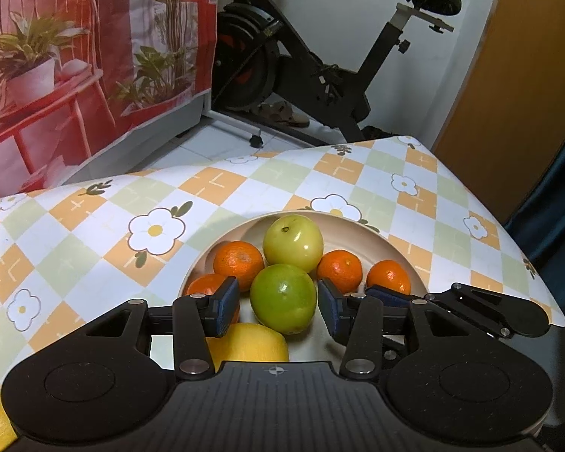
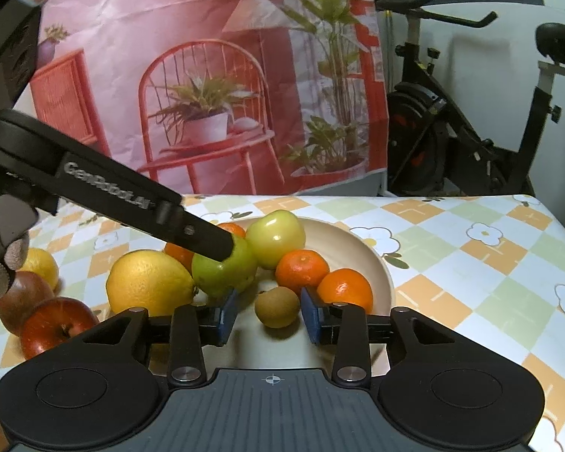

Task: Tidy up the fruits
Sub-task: 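Lower the kiwi and green apple onto the plate and open both tools, then withdraw both tools from the plate toward the red apples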

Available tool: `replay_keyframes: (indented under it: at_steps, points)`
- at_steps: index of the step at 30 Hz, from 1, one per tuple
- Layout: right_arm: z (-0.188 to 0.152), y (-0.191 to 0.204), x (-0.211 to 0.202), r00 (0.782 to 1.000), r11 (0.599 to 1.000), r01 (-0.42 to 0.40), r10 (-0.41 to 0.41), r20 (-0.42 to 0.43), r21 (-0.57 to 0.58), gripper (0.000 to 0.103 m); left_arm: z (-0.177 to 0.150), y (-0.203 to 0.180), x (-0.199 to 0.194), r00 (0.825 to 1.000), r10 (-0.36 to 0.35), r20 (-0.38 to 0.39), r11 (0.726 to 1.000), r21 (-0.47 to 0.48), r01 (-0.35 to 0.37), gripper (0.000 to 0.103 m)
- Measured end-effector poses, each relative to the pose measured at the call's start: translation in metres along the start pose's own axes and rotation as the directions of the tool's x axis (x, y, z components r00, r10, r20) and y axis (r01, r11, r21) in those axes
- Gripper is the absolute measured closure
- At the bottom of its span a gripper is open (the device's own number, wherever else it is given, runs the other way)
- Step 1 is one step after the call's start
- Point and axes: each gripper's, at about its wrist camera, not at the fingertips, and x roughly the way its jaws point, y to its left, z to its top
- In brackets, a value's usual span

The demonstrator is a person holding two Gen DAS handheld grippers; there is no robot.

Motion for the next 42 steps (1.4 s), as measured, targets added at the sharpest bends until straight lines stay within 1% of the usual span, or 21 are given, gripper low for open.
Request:
replay_keyframes:
  at_steps: [5, 8, 12, 14, 18, 23, 30, 32, 35, 39, 42]
  points:
    - [-0.006, 0.001, -0.011, 1.0, 1.0, 0.002, -0.002, 0.009, 0.007, 0.069, -0.006, 0.0, -0.021, 0.999, 0.023, 0.045, 1.0, -0.004, -0.023, 0.054]
    - [-0.01, 0.005, -0.021, 1.0, 0.999, -0.006, 0.006, 0.017, 0.033, 0.069, -0.011, -0.001, -0.036, 0.996, 0.047, 0.074, 0.999, -0.005, -0.047, 0.054]
    - [-0.014, 0.011, -0.035, 0.999, 0.997, -0.03, 0.028, 0.029, 0.069, 0.069, -0.023, 0.003, -0.066, 0.99, 0.086, 0.112, 0.996, -0.019, -0.084, 0.054]
    - [-0.017, 0.016, -0.041, 0.999, 0.996, -0.032, 0.03, 0.028, 0.08, 0.068, -0.03, 0.009, -0.082, 0.987, 0.089, 0.134, 0.996, -0.036, -0.085, 0.054]
    - [-0.021, 0.029, -0.049, 0.999, 0.996, -0.034, 0.032, 0.032, 0.076, 0.068, -0.048, 0.024, -0.11, 0.976, 0.133, 0.17, 0.99, -0.067, -0.123, 0.054]
    - [-0.023, 0.045, -0.056, 0.998, 0.997, -0.045, 0.042, 0.045, 0.065, 0.067, -0.074, 0.041, -0.139, 0.952, 0.213, 0.219, 0.977, -0.077, -0.201, 0.054]
    - [-0.025, 0.063, -0.065, 0.997, 0.998, -0.063, 0.062, 0.051, 0.029, 0.06, -0.098, 0.068, -0.168, 0.931, 0.276, 0.238, 0.96, -0.115, -0.255, 0.054]
    - [-0.026, 0.067, -0.065, 0.997, 0.997, -0.066, 0.065, 0.04, 0.032, 0.059, -0.104, 0.076, -0.176, 0.926, 0.292, 0.237, 0.954, -0.136, -0.266, 0.054]
    - [-0.03, 0.073, -0.064, 0.996, 0.994, -0.092, 0.091, 0.018, 0.054, 0.054, -0.111, 0.088, -0.184, 0.918, 0.32, 0.234, 0.943, -0.17, -0.285, 0.054]
    - [-0.034, 0.085, -0.063, 0.994, 0.994, -0.106, 0.106, -0.001, 0.033, 0.05, -0.117, 0.101, -0.189, 0.912, 0.345, 0.22, 0.93, -0.21, -0.301, 0.054]
    - [-0.034, 0.091, -0.063, 0.994, 0.993, -0.113, 0.113, -0.009, 0.017, 0.046, -0.121, 0.105, -0.191, 0.912, 0.348, 0.217, 0.926, -0.23, -0.299, 0.054]
